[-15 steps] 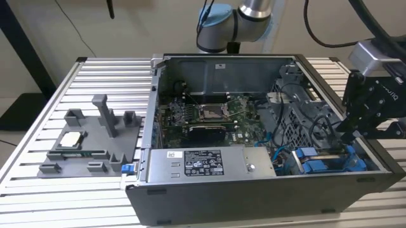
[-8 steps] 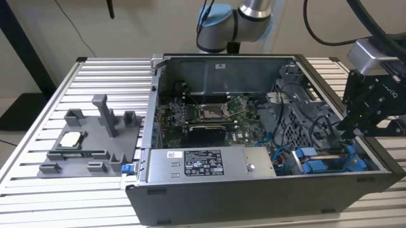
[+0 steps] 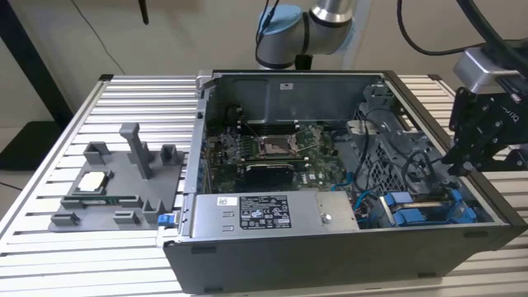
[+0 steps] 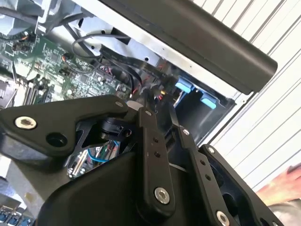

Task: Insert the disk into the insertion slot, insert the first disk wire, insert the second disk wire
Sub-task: 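Insert the first disk wire, then insert the second disk wire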

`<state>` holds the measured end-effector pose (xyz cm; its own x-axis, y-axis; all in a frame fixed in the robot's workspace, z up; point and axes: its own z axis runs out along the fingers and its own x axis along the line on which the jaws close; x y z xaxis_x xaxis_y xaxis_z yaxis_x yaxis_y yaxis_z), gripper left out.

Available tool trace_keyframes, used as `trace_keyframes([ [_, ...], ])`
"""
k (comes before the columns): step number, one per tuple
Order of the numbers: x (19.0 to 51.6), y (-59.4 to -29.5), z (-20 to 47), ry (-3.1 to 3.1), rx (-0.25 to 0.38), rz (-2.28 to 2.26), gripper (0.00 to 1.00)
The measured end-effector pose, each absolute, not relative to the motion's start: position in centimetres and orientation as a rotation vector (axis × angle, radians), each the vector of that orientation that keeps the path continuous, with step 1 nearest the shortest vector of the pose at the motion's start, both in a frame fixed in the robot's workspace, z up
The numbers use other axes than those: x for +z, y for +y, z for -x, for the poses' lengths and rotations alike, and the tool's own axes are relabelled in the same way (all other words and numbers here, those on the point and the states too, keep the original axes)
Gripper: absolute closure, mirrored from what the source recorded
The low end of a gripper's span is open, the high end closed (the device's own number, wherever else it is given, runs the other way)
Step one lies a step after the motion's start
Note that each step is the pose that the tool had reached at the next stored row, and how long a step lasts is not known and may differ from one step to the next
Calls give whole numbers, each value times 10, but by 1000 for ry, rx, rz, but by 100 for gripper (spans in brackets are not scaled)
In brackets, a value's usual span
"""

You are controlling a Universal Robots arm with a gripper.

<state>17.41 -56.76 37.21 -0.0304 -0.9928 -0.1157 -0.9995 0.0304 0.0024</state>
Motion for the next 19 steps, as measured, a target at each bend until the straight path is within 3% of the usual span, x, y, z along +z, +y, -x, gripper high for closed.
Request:
trace_keyframes([
  [19,368,-573,-196,2252,128,2065,73],
])
